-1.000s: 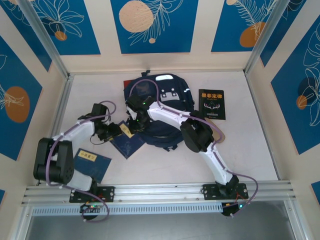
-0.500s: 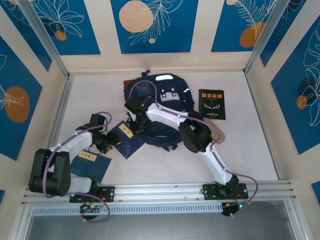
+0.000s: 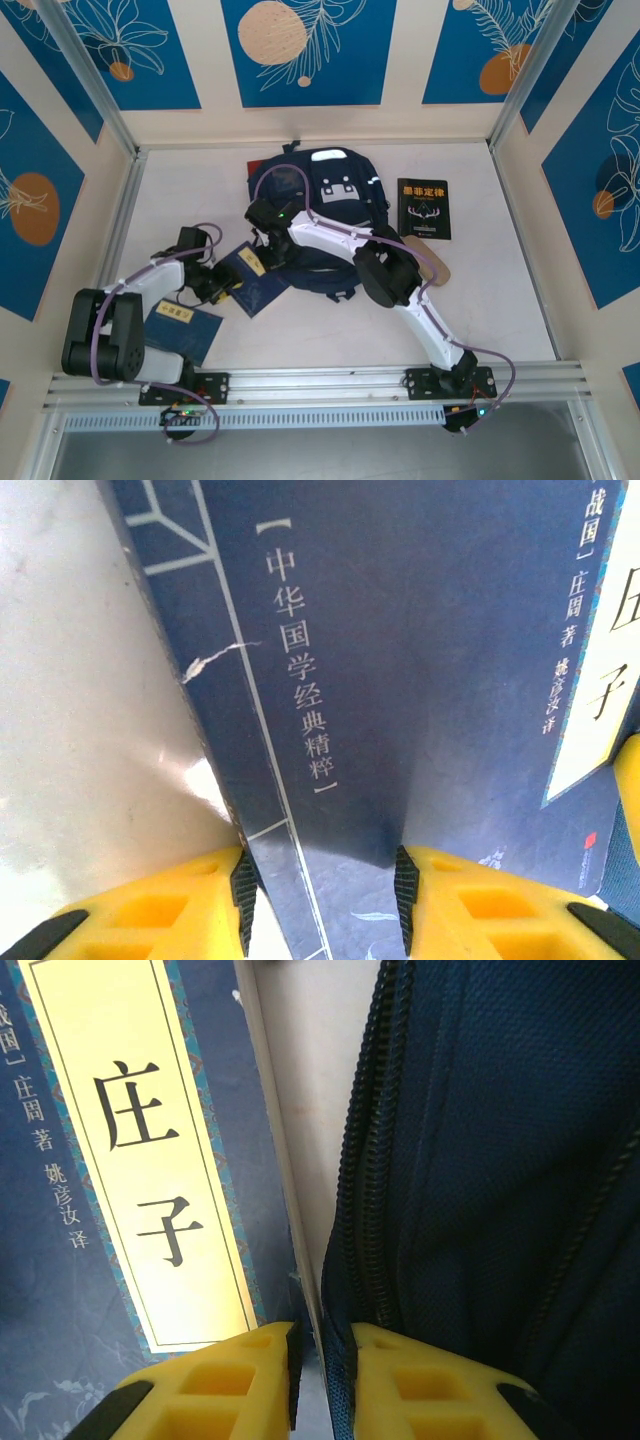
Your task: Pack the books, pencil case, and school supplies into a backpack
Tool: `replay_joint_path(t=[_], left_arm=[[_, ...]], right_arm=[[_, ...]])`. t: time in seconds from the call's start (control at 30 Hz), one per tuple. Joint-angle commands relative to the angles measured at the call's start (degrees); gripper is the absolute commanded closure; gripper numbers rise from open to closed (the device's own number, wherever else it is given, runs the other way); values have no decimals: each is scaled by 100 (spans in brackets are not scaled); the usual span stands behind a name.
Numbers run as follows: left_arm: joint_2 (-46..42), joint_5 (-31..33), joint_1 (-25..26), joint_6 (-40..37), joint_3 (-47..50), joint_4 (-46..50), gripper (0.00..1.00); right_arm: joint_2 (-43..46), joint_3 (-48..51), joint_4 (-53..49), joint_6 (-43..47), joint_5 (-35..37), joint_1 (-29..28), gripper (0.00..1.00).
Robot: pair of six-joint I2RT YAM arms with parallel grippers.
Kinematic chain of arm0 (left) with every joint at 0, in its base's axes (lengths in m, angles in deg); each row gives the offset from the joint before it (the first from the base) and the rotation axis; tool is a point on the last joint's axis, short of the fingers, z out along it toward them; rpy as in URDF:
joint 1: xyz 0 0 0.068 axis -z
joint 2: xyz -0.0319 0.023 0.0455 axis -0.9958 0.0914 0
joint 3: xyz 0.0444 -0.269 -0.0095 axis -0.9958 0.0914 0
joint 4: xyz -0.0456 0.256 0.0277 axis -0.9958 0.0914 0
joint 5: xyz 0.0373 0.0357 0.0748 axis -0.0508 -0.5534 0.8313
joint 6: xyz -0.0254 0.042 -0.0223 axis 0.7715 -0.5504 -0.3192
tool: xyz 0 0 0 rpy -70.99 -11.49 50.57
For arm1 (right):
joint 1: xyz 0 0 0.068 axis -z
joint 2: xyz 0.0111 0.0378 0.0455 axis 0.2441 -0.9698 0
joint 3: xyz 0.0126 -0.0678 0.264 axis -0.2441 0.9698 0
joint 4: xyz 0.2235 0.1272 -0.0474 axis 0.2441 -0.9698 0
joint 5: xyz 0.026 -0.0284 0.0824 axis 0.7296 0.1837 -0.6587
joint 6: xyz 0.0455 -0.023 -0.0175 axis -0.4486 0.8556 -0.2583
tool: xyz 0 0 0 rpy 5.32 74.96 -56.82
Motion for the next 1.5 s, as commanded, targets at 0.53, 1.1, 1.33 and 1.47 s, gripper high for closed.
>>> replay_joint_path(t=[0.53,1.1,1.33,1.47], left_arm=[[-970,-1537,52,603,5,-1358,63],[-497,-556,54,-108,-575,-102,95],[-1294,-317,50,-311,-1039,573,100],[-1837,-660,64,71,-1332,455,100]], right_arm=[[-509,607,-397,-276,-189,152,78],[735,760,-257,-786,-656,404,64],[2555,1937,582,-1567,-1235,688,36],[3614,2944,1288,-2333,-1679,946,23]])
